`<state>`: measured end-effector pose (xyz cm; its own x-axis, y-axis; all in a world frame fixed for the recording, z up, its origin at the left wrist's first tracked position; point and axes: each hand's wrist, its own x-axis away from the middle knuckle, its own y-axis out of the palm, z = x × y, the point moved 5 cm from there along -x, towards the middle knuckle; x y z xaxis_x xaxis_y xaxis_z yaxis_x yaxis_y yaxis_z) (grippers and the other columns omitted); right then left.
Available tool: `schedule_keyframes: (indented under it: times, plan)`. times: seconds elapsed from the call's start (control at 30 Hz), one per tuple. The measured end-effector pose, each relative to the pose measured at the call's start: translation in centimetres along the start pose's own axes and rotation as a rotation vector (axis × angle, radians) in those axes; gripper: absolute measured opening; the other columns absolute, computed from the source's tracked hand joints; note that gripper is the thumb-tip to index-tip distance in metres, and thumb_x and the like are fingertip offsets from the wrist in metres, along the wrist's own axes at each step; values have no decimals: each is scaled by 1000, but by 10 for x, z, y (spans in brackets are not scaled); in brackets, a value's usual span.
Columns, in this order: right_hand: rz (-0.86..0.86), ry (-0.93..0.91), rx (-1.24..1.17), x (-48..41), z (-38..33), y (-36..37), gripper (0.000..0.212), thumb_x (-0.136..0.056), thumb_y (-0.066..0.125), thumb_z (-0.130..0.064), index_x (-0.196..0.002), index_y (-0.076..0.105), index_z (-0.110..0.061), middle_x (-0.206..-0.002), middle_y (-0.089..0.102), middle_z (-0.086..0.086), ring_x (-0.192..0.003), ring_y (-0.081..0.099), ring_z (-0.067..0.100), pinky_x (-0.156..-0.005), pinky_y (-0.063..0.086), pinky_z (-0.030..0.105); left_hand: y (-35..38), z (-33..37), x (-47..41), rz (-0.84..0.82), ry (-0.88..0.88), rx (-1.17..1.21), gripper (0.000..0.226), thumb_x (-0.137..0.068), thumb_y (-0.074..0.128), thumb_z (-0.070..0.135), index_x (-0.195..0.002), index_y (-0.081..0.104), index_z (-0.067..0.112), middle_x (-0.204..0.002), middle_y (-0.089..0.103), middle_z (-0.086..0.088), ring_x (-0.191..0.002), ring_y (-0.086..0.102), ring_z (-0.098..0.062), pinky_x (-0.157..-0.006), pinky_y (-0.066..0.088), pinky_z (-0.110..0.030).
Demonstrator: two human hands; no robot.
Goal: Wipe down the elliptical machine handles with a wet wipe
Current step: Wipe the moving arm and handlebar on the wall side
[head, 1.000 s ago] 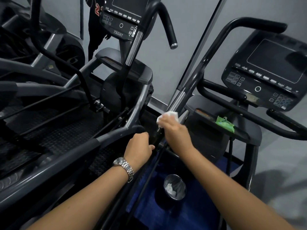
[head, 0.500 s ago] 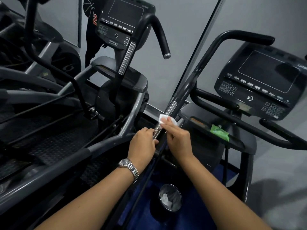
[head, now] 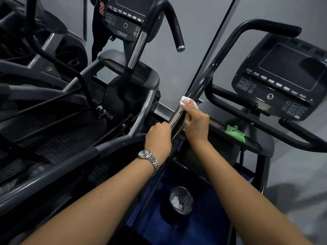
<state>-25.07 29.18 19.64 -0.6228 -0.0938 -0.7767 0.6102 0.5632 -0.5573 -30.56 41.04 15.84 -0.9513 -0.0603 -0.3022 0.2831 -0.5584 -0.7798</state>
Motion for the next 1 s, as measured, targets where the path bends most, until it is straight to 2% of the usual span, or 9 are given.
schedule_keyframes:
  times: [0.07,0.2,0.37,0.47,0.57,0.77,0.83,0.93,1.0]
  plan:
    - [-14,-42,38,16,-8,3,35,-80,60,12,-108,70,-6,-117,65,12,-111,60,18,-99,36,14,1,0,1,7,2,-11,16,-87,60,4,-102,55,5,-106,61,-12,-100,60,-28,-77,47,-32]
    - [-107,-242,46,39,-16,-1,28,-79,66,9,-102,72,-6,-111,69,7,-103,66,23,-84,56,37,1,0,2,15,11,8,15,-88,58,5,-103,54,6,-106,61,-11,-99,60,-26,-77,46,-30]
    - [-20,-45,28,-13,-3,-6,31,-83,59,8,-108,70,-7,-114,67,11,-113,60,19,-96,50,39,-1,-3,-1,-4,1,59,20,-87,64,11,-105,56,7,-108,61,-10,-101,60,-25,-80,47,-30]
    - [-83,-161,103,13,-17,-1,32,-78,64,11,-104,71,-7,-111,69,11,-100,67,23,-85,55,37,0,-4,0,0,1,72,23,-87,64,12,-107,55,7,-110,61,-10,-103,59,-24,-81,47,-30]
    - [-179,-327,122,31,-23,-6,30,-74,68,12,-98,73,-6,-110,70,5,-101,67,21,-78,58,40,0,-5,1,10,0,79,22,-87,63,12,-107,55,8,-109,60,-9,-102,59,-24,-81,46,-29]
    - [-78,-146,226,-31,-11,-8,27,-83,58,7,-96,73,-11,-109,70,5,-90,69,27,-74,58,43,2,-8,1,15,-9,111,23,-87,64,13,-108,56,10,-109,61,-6,-102,59,-21,-83,46,-28]
    - [-173,-192,273,-14,-16,1,30,-82,57,7,-100,71,-13,-111,68,4,-77,69,28,-65,58,41,3,-8,1,25,-7,105,23,-87,63,13,-108,56,10,-110,61,-6,-102,59,-21,-84,47,-29]
    - [-275,-369,221,23,-27,1,33,-72,66,11,-98,71,-9,-109,70,4,-83,70,26,-57,59,39,3,-7,3,25,2,75,24,-88,62,15,-110,55,10,-111,60,-7,-103,58,-23,-84,45,-29]
    - [-263,-358,199,15,-26,-5,33,-73,65,11,-97,72,-11,-108,71,4,-80,71,26,-61,59,40,2,-7,3,24,2,74,25,-88,62,15,-111,54,10,-112,60,-7,-104,58,-23,-85,46,-30]
